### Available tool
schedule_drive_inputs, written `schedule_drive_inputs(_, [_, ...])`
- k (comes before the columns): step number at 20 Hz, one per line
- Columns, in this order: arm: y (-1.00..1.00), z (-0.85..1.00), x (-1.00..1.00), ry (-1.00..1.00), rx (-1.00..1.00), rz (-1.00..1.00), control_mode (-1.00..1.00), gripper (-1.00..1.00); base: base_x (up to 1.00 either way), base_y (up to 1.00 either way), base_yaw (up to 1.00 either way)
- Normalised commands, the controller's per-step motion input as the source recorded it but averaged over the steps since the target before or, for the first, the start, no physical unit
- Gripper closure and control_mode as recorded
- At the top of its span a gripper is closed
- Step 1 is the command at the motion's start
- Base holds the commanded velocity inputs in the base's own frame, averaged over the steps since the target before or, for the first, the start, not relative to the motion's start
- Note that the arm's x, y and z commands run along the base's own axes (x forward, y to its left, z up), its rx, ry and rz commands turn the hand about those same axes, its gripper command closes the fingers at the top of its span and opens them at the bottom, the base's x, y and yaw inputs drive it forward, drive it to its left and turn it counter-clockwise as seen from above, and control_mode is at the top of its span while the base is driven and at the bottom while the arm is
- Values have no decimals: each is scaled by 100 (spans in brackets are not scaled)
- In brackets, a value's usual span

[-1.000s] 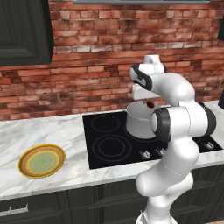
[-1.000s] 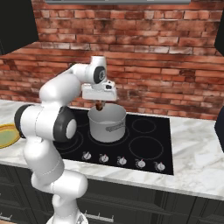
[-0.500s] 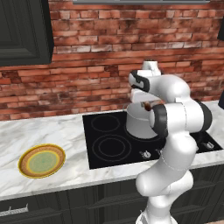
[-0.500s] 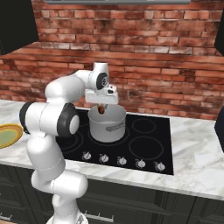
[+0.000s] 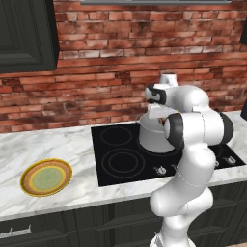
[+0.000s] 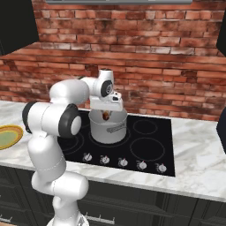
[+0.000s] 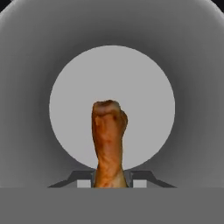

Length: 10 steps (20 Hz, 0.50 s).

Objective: Retrieve the frozen meat and place it in the pot on a burner. Then turn the burner on.

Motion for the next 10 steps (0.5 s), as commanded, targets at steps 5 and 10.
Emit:
schedule_drive_inputs(5, [0, -23, 1, 0, 0, 0, -100, 100, 0, 0, 0])
schedule_drive_inputs(10, [0, -21, 0, 0, 0, 0, -100, 100, 0, 0, 0])
